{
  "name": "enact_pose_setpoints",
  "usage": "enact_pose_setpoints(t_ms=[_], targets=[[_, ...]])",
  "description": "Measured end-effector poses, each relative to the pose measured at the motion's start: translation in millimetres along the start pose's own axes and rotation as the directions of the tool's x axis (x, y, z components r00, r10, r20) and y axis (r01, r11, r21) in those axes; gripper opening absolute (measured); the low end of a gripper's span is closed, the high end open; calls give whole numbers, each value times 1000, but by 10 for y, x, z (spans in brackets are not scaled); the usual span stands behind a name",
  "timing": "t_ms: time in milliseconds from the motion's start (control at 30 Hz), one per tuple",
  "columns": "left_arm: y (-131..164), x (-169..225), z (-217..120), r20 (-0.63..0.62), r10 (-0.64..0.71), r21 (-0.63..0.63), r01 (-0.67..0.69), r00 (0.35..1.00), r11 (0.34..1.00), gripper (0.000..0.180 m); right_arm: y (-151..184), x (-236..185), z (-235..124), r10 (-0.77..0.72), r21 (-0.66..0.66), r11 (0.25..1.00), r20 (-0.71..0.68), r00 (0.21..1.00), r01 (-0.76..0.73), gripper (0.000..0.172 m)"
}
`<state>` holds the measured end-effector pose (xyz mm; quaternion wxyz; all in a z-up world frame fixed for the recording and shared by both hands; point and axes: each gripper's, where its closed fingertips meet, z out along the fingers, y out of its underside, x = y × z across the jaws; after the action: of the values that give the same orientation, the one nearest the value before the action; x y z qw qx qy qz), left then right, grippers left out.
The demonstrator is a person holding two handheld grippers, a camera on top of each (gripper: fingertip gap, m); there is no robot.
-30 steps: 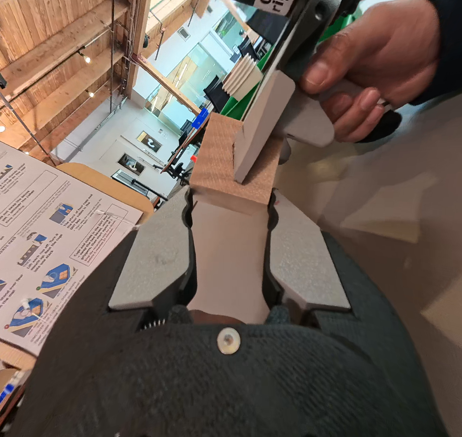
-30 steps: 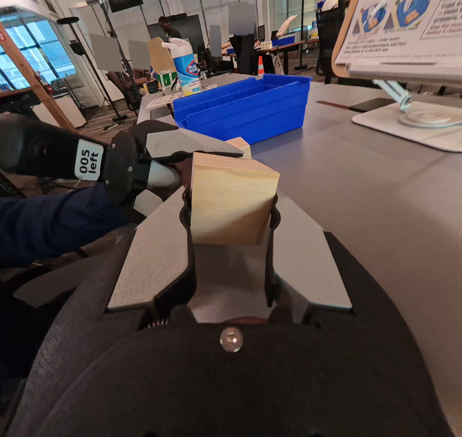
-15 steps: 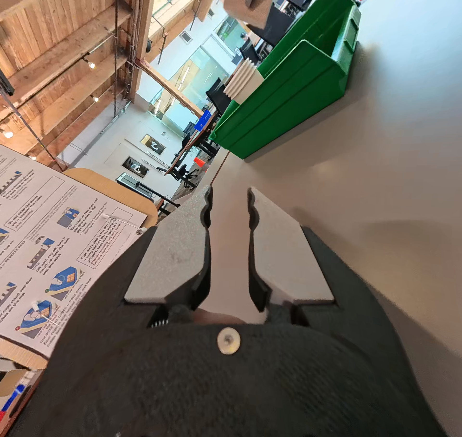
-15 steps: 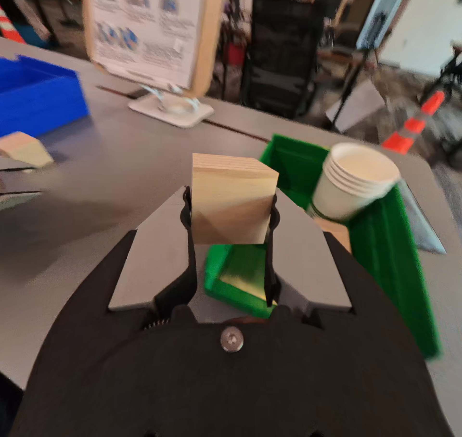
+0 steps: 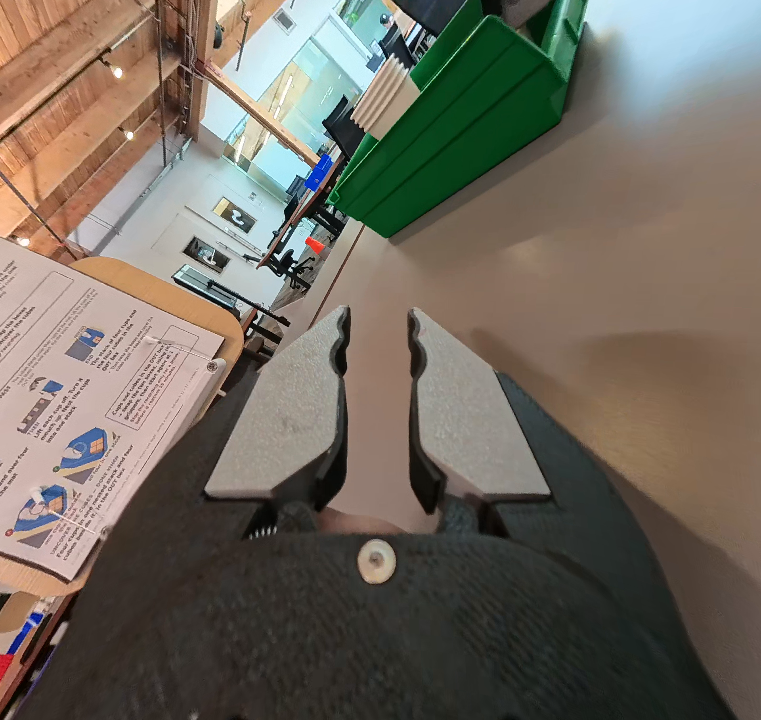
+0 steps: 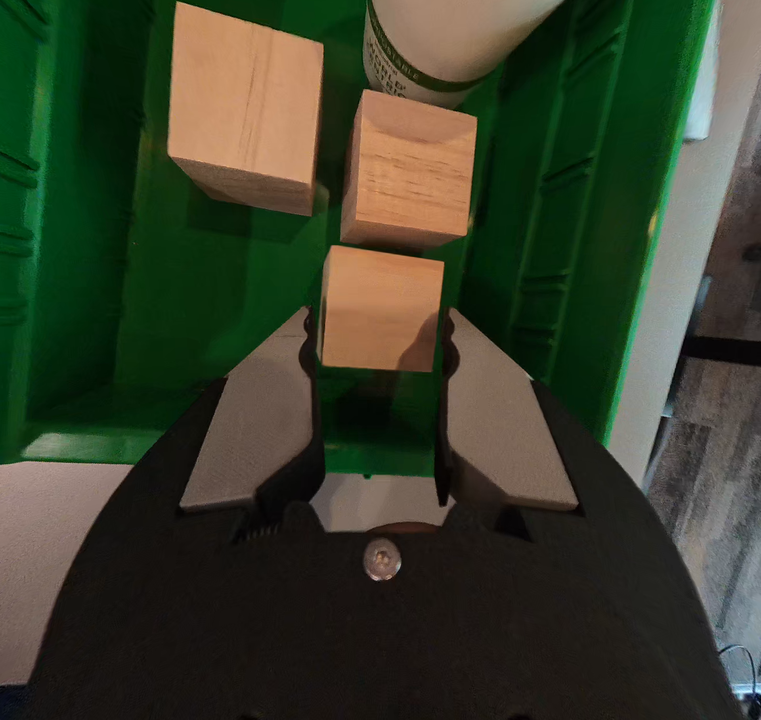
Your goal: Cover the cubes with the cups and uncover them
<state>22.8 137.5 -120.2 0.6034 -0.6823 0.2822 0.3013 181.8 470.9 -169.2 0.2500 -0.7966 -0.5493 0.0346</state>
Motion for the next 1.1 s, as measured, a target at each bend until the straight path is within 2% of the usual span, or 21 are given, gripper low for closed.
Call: enact_pose_setpoints(t_ms=[133,200,333,400,467,533,567,633,733,800,867,967,1100], targets=[[113,-97,36,29,-58,-54,60,998,997,27,-258,7,-391,-63,111,991,-158,985,81,60],[151,-129,44,42,-82,-69,85,996,994,28,-488,-217,-706,-102,221,966,-164,981,137,60],[179,-111,60,38,-82,-84,85,996,993,28,-957,-1406,-1449,-256,563,806,56,965,182,57],[221,-118,69,48,-84,-106,88,995,990,29,-987,-2091,-1579,-351,624,764,186,918,166,64],[290,-252,61,128,-96,-135,113,987,984,32,-935,-2654,-1426,-449,610,755,213,868,241,69],[375,-418,15,221,-137,-161,175,965,971,35,-1039,-2924,-1178,-484,633,704,98,869,321,67],[432,-498,-28,277,-171,-178,226,946,958,37,-1119,-3017,-1059,-479,655,681,58,876,328,65],[519,-576,-152,362,-271,-199,358,892,912,46,-1269,-3174,-839,-435,703,662,78,897,260,63],[547,-790,-418,449,-341,-204,467,826,860,51,-1415,-3280,-515,-363,743,654,146,920,141,63],[693,-964,-609,487,-383,-269,551,785,790,63,-1403,-3355,-336,-379,714,685,182,907,143,65],[906,-1044,-773,504,-434,-342,634,747,694,84,-1392,-3370,-306,-395,708,691,201,896,146,63],[1204,-1169,-971,556,-422,-391,673,717,628,85,-1350,-3321,-351,-399,727,674,203,894,135,58],[1462,-1078,-1030,571,-489,-423,747,660,513,87,-1297,-3334,-395,-398,730,674,231,888,112,57]])
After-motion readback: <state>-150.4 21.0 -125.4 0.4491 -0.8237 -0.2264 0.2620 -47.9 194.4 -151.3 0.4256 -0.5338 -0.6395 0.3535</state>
